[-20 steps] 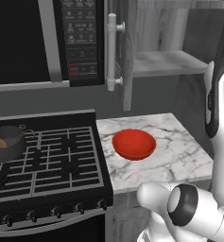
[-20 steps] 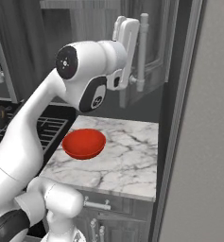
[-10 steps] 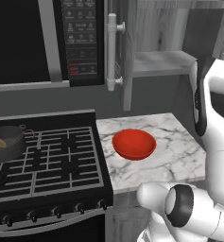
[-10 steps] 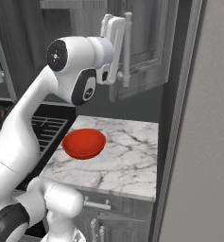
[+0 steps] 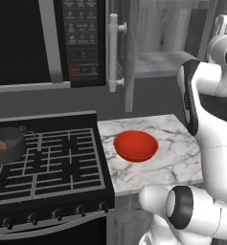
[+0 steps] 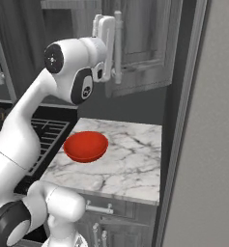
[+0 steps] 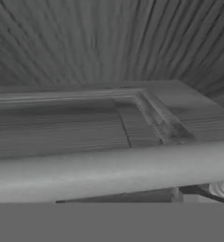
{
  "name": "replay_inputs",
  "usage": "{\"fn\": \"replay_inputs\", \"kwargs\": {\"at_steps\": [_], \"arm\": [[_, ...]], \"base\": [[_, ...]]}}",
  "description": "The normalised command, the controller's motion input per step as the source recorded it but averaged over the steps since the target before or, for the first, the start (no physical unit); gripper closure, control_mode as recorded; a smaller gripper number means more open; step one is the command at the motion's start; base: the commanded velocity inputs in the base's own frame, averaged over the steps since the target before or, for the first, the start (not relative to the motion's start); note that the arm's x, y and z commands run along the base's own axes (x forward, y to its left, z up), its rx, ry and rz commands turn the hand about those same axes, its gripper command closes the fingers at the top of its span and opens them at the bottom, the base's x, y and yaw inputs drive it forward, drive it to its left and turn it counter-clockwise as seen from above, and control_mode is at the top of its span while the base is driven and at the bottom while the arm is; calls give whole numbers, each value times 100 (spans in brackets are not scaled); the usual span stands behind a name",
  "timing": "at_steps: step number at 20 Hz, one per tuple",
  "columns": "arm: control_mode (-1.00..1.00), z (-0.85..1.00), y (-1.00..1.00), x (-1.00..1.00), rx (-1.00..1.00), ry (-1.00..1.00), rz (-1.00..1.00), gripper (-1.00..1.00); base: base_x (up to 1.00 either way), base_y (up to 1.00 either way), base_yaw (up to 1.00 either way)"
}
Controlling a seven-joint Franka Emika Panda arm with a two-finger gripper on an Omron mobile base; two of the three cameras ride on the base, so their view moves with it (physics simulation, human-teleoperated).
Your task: Open the cabinet and move the ladle to the pot. Then close the cabinet.
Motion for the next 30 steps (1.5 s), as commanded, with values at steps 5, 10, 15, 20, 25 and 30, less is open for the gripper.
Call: {"fn": "replay_inputs", "kwargs": {"at_steps": [5,10,15,20,25,30], "arm": [[-100,-52,7,100,9,0,7,-100],[-100,-52,0,100,11,0,12,-100],[-100,-51,0,100,12,1,17,-100],[-100,-44,0,100,15,5,20,-100],[-100,-41,0,100,16,9,21,-100],[-100,-31,-12,100,14,7,17,-100]], "base": [[0,0,0],[0,0,0],[0,0,0],[0,0,0],[0,0,0],[0,0,0]]}}
